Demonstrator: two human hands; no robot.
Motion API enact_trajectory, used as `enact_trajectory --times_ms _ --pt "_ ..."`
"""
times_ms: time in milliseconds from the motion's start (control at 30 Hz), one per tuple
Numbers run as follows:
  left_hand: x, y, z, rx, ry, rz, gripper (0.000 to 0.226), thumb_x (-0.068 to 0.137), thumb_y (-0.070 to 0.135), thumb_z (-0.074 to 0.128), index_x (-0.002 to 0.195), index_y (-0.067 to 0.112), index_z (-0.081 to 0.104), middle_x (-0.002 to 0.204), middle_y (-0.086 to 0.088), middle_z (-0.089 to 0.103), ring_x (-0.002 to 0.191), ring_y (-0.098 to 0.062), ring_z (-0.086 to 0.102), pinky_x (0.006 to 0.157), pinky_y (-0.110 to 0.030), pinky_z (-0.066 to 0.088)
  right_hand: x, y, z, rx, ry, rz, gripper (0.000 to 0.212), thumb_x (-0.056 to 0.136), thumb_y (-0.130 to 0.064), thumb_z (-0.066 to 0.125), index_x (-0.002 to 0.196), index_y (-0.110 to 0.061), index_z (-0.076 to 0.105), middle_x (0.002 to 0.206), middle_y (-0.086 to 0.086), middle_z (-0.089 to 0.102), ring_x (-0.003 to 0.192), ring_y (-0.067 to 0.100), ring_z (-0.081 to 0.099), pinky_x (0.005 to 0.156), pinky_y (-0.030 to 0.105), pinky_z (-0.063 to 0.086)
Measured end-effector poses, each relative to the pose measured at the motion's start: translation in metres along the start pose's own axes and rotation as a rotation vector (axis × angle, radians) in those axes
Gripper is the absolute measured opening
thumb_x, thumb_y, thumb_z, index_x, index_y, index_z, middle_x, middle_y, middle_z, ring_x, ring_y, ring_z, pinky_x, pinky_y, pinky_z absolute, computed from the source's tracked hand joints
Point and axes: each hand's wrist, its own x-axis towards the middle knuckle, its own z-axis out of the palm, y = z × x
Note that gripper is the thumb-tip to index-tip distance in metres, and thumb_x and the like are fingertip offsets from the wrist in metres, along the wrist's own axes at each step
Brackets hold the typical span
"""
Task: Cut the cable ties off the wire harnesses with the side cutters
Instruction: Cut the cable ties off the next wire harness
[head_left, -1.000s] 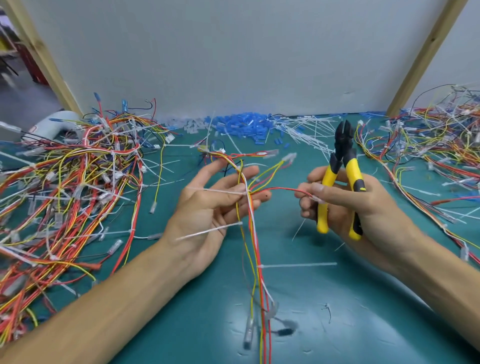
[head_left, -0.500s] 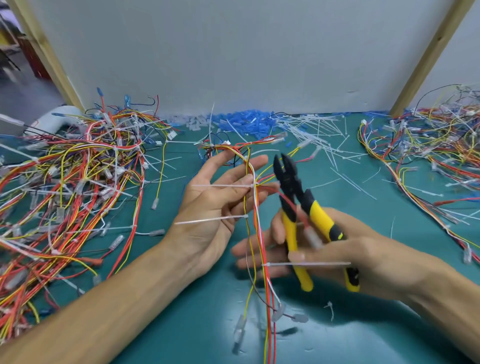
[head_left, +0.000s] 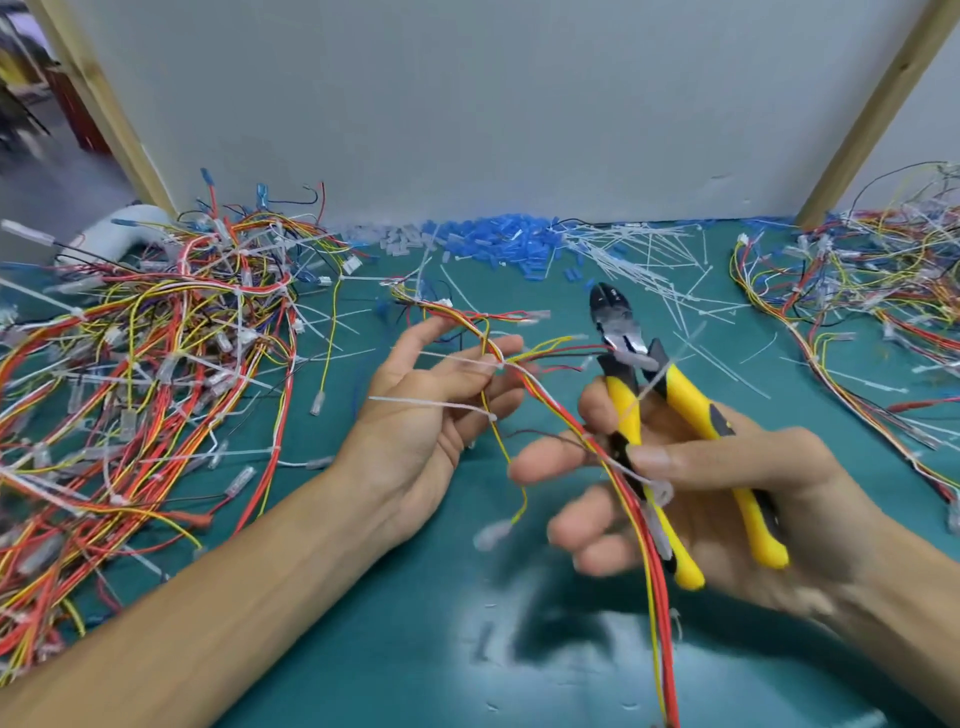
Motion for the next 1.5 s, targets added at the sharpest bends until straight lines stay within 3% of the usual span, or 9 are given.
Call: enact_trajectory --times_ms 167,267,467,633,800,933,1100,1233,1500 --pt "0.004 0.010 -0.002 -0.008 0.043 0.046 0.058 0.093 -0.010 0.055 0.139 0.023 0.046 0.102 -0.009 0.077 0.081 -0.025 0.078 0.062 -0.026 0.059 0.044 -0.036 0.011 0.044 -0.066 0.019 0.027 0.103 0.011 0.042 0.123 0.000 0.057 0.146 0.043 0.048 0.118 0.055 0.066 0.106 0.059 0.052" --pt "0.004 0.015 -0.001 0.007 0.008 0.075 0.061 0.096 -0.009 0.049 0.146 0.025 0.040 0.115 -0.009 0.076 0.091 -0.029 0.077 0.065 -0.030 0.060 0.038 -0.035 0.014 -0.088 -0.032 0.022 0.024 0.099 0.006 0.053 0.119 -0.004 0.060 0.144 0.037 0.055 0.114 0.049 0.071 0.099 0.052 0.057" --pt "0.006 0.024 0.000 0.011 -0.038 0.136 0.086 0.098 -0.011 0.045 0.160 0.041 0.018 0.134 -0.018 0.067 0.115 -0.037 0.070 0.083 -0.035 0.061 0.041 -0.032 0.012 -0.283 0.051 -0.021 0.041 0.096 -0.001 0.049 0.137 -0.003 0.050 0.143 0.028 0.062 0.110 0.047 0.073 0.092 0.051 0.060" --pt "0.014 0.028 -0.004 -0.073 0.092 0.155 0.090 0.097 -0.015 0.047 0.160 0.041 0.016 0.139 -0.026 0.059 0.118 -0.037 0.068 0.083 -0.031 0.061 0.046 -0.035 0.008 -0.192 0.089 -0.073 0.056 0.097 -0.003 0.045 0.153 0.003 0.042 0.149 0.029 0.057 0.131 0.052 0.061 0.100 0.049 0.057" --pt "0.017 0.026 -0.009 -0.031 0.208 0.198 0.083 0.093 -0.018 0.051 0.156 0.031 0.030 0.120 -0.024 0.065 0.090 -0.025 0.074 0.080 -0.029 0.060 0.048 -0.035 0.005 -0.147 0.127 -0.155 0.061 0.092 0.003 0.048 0.152 0.006 0.039 0.144 0.032 0.060 0.129 0.048 0.064 0.099 0.043 0.058" --pt "0.015 0.024 -0.008 0.001 0.223 0.176 0.073 0.092 -0.015 0.053 0.148 0.031 0.039 0.126 -0.027 0.062 0.086 -0.025 0.074 0.075 -0.029 0.060 0.048 -0.035 0.003 -0.112 0.164 -0.209 0.064 0.088 0.005 0.050 0.151 0.005 0.040 0.141 0.031 0.062 0.124 0.042 0.068 0.096 0.038 0.059" --pt "0.011 0.022 -0.005 0.064 0.196 0.132 0.065 0.093 -0.007 0.052 0.145 0.029 0.042 0.109 -0.018 0.062 0.071 -0.019 0.071 0.059 -0.026 0.056 0.047 -0.037 0.001 -0.205 0.268 -0.184 0.068 0.077 0.007 0.067 0.143 0.005 0.052 0.137 0.025 0.067 0.090 0.021 0.072 0.074 0.024 0.056" --pt "0.009 0.023 -0.004 0.115 0.192 0.126 0.068 0.091 -0.006 0.055 0.147 0.029 0.042 0.108 -0.017 0.066 0.061 -0.017 0.066 0.051 -0.023 0.051 0.046 -0.042 -0.002 -0.184 0.253 -0.179 0.065 0.075 0.006 0.069 0.138 0.004 0.056 0.121 0.019 0.073 0.084 0.018 0.071 0.068 0.021 0.057" --pt "0.006 0.024 -0.004 0.154 0.164 0.170 0.031 0.096 0.004 0.053 0.123 0.017 0.060 0.096 -0.002 0.072 0.085 -0.024 0.072 0.070 -0.037 0.061 0.033 -0.052 0.002 -0.288 0.142 0.025 0.059 0.072 -0.001 0.083 0.131 -0.003 0.072 0.131 0.019 0.071 0.097 0.022 0.077 0.063 0.030 0.064"
